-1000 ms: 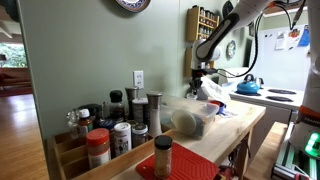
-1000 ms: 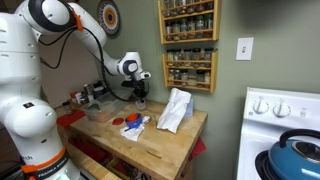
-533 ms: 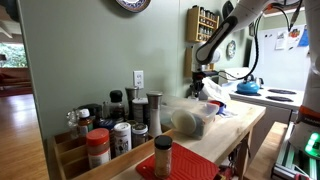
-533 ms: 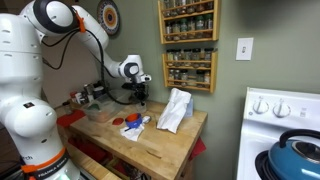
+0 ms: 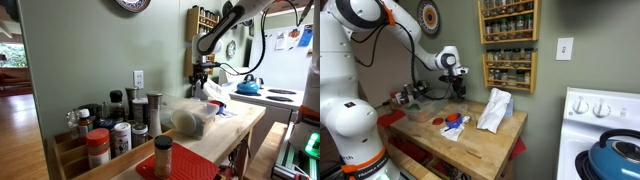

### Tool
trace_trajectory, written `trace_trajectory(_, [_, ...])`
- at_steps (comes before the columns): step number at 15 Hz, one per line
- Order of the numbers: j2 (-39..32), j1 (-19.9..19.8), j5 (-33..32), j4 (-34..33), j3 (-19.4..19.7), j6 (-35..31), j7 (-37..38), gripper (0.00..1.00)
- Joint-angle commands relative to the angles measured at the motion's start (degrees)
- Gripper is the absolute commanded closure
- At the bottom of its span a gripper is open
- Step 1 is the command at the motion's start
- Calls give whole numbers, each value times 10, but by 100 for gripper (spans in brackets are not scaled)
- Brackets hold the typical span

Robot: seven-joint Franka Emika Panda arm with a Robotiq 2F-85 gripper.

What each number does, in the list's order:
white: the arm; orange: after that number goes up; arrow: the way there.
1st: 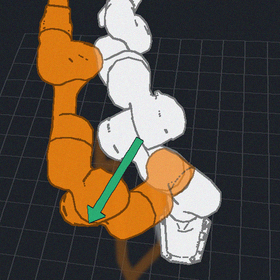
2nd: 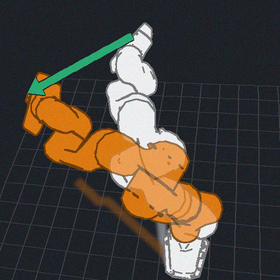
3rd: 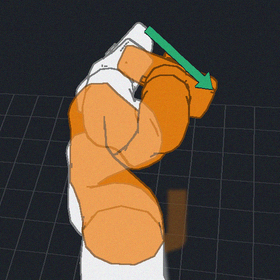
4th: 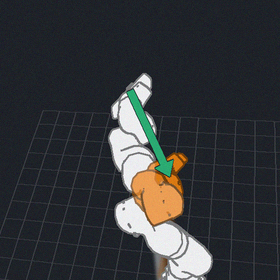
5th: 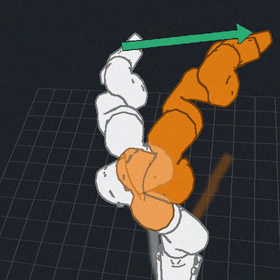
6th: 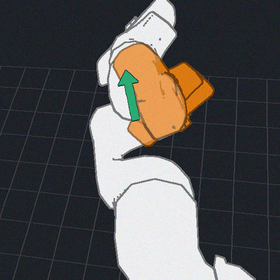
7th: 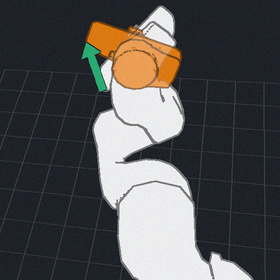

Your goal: Move the small clear lunch box a little to the right, pick up the red lunch box lid and put it on the small clear lunch box

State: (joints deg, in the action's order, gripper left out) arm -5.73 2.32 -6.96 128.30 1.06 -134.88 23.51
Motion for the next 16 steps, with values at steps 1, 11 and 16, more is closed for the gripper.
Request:
trace_trajectory(1, [15,0,0,1,-3,29,29,32])
trace_trajectory(11, [61,7,35,47,-17,52,149,0])
trace_trajectory(16, [86,14,94,121,-36,29,286,0])
